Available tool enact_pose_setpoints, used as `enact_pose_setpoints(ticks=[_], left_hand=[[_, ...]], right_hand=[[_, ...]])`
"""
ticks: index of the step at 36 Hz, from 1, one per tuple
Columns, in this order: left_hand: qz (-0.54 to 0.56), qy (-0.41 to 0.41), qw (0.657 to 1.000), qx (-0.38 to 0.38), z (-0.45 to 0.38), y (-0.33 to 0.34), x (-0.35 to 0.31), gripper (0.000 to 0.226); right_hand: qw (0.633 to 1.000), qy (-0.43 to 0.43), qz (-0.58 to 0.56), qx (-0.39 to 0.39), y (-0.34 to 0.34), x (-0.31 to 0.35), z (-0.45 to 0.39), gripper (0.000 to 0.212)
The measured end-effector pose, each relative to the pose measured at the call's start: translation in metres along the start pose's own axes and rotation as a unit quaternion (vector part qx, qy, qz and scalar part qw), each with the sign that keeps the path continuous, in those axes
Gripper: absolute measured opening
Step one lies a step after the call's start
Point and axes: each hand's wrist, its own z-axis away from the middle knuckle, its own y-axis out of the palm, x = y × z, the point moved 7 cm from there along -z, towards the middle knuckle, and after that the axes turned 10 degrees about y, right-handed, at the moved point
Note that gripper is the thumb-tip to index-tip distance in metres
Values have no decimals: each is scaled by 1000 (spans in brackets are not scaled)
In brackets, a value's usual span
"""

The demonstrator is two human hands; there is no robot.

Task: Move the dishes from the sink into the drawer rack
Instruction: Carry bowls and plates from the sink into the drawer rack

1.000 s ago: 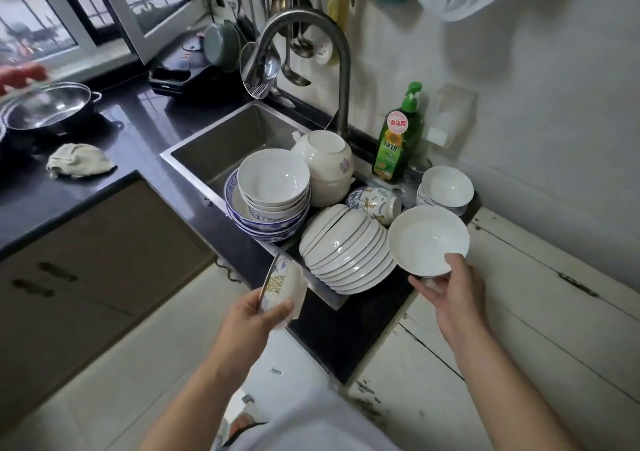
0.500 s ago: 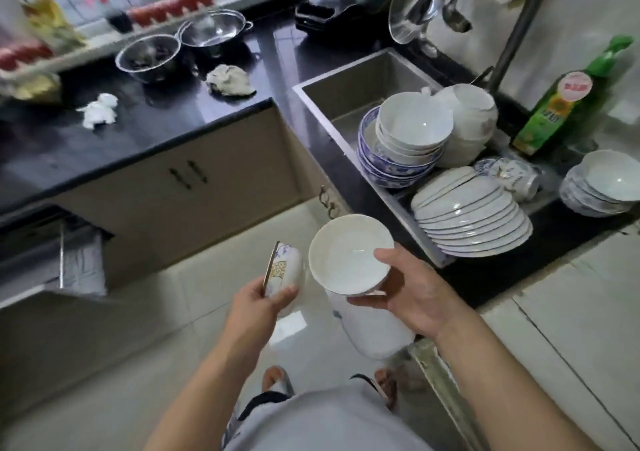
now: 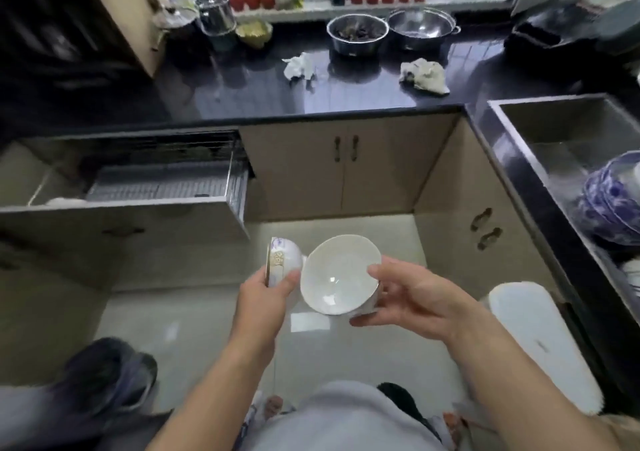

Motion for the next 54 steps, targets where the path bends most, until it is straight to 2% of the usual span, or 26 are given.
enact_pose_setpoints(ticks=[8, 14, 17, 22, 27, 30, 32, 34, 36, 39, 43, 45, 49, 54], left_hand=[[15, -18, 999, -49, -46, -141, 4, 10], [21, -43, 994, -102, -86, -200, 16, 8], [30, -65, 987, -144, -108, -229, 24, 7], [37, -81, 973, -215, -157, -273, 24, 12], [29, -88, 956, -279, -213, -316, 5, 11], [45, -86, 951, -294, -246, -336, -9, 13], [60, -72, 942, -323, -271, -353, -19, 14], [65, -60, 931, -353, -292, -366, -31, 13], [74, -59, 921, -377, -310, -381, -40, 12], [79, -66, 916, -389, -331, -402, -48, 13], [91, -68, 908, -402, -362, -441, -50, 13], [109, -67, 906, -404, -376, -466, -49, 11], [131, -65, 910, -389, -405, -516, -51, 8], [112, -65, 929, -346, -479, -611, -28, 12]], right_hand=[[994, 75, 71, -28, 133, -6, -87, 50], [984, 79, 149, -51, 193, 18, -145, 44], [979, 79, 183, -46, 224, 32, -184, 44], [962, 47, 268, 15, 278, 59, -254, 28], [928, 17, 359, 102, 327, 93, -314, 54], [908, -11, 411, 83, 354, 116, -343, 99], [882, -41, 459, 100, 379, 134, -363, 115], [856, -76, 498, 114, 404, 153, -378, 108], [842, -103, 515, 127, 426, 171, -396, 89], [856, -92, 490, 137, 444, 183, -426, 72], [925, 2, 366, 99, 448, 188, -475, 53], [947, 42, 312, 58, 444, 187, -506, 44], [968, 96, 231, -30, 431, 187, -562, 36], [966, 136, 182, -127, 447, 170, -637, 35]])
